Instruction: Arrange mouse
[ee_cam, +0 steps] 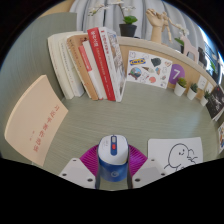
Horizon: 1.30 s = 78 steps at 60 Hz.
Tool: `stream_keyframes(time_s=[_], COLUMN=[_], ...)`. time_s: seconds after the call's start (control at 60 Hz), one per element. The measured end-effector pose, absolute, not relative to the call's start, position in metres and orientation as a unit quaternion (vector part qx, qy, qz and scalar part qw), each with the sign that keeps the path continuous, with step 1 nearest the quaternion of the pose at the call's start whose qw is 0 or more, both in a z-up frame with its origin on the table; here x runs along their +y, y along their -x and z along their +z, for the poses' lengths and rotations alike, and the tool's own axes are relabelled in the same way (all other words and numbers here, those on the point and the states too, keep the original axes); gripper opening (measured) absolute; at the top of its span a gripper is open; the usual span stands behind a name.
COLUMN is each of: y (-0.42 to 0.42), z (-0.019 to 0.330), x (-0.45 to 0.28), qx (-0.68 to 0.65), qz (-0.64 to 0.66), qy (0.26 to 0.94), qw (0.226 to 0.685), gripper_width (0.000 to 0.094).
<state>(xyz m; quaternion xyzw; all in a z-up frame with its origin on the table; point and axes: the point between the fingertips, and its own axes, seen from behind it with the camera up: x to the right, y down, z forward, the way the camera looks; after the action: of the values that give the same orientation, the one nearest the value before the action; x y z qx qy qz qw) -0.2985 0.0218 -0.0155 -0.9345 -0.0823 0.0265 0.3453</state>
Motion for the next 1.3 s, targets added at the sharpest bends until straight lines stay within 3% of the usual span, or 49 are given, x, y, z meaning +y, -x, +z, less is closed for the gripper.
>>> stream_keyframes(time_s=[0.1, 0.35, 0.467, 0.55, 0.817, 0.967, 1.233, 1.3], y=[0.289, 0.183, 0.124, 0.089, 0.062, 0.073, 0.074, 0.081], z=[0.010, 0.196, 0.225, 0.205, 0.045, -0.011, -0.013, -0.013], x=[0.024, 0.044, 0.040, 0.034, -0.004, -0.024, -0.020, -0.021], qx=[-0.096, -0.063, -0.042, -0.015, -0.013, 0.000, 0.020, 0.002], qz=[0.027, -0.002, -0.019, -0.020, -0.019, 0.005, 0.021, 0.024], qy=[0.933, 0.872, 0.857, 0.864, 0.929, 0.945, 0.938, 0.942], qw=[0.346, 0.486, 0.513, 0.502, 0.371, 0.327, 0.346, 0.335], gripper_width=[0.0363, 0.0364, 0.0362, 0.0361, 0.0361, 0.0380, 0.0536, 0.0649])
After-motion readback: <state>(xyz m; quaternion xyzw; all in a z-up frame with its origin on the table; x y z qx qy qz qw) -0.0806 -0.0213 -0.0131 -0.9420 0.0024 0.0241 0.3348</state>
